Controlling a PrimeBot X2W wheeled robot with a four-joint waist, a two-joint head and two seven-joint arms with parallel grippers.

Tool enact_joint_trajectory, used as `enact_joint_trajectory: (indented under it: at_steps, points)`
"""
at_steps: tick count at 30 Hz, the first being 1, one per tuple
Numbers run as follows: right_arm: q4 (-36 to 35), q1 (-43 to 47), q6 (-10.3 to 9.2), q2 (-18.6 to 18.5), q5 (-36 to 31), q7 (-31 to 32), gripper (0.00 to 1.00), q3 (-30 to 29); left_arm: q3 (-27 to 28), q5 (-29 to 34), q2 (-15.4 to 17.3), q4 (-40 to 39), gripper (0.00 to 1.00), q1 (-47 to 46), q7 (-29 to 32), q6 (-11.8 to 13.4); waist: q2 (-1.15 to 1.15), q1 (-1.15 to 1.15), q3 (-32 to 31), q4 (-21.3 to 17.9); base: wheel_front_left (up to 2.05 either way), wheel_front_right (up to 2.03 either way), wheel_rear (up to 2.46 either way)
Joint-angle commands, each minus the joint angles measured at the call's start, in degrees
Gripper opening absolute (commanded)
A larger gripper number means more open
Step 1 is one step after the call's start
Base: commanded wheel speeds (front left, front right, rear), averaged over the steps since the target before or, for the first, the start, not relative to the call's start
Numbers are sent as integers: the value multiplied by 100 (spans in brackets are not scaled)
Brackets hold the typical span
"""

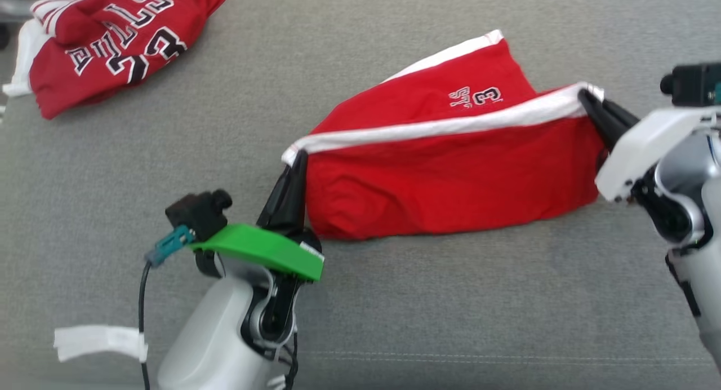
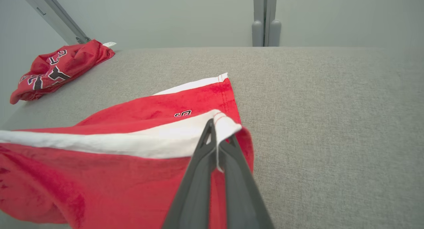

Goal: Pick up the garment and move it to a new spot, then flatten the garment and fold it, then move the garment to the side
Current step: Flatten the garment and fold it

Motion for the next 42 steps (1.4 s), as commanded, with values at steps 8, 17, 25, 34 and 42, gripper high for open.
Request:
enact_joint_trajectory:
  at_steps: [8,17,25,34,42]
  points:
    - [1129,-1530,0,-206,87,291,0,424,-373,-270,-50,304,0,-963,89,518,0,0,623,529,0,0,0]
    - [2512,-2821,-1,-259,198,394,0,818,-1024,-1003,-47,494,0,-1695,14,1050,0,0,999,751,0,0,0]
    - [3327,-3534,-1,-299,369,356,0,1378,-1407,-1544,-47,833,0,-2194,-15,1274,0,0,1159,849,0,0,0]
    - [3777,-3836,-1,-295,596,96,100,1878,-1770,-1778,-48,1202,39,-2461,151,1352,0,0,1156,839,0,0,0]
    - [3930,-3879,0,-396,858,-97,100,2164,-1874,-1800,-24,1375,100,-2557,264,1426,0,0,1059,800,0,0,0]
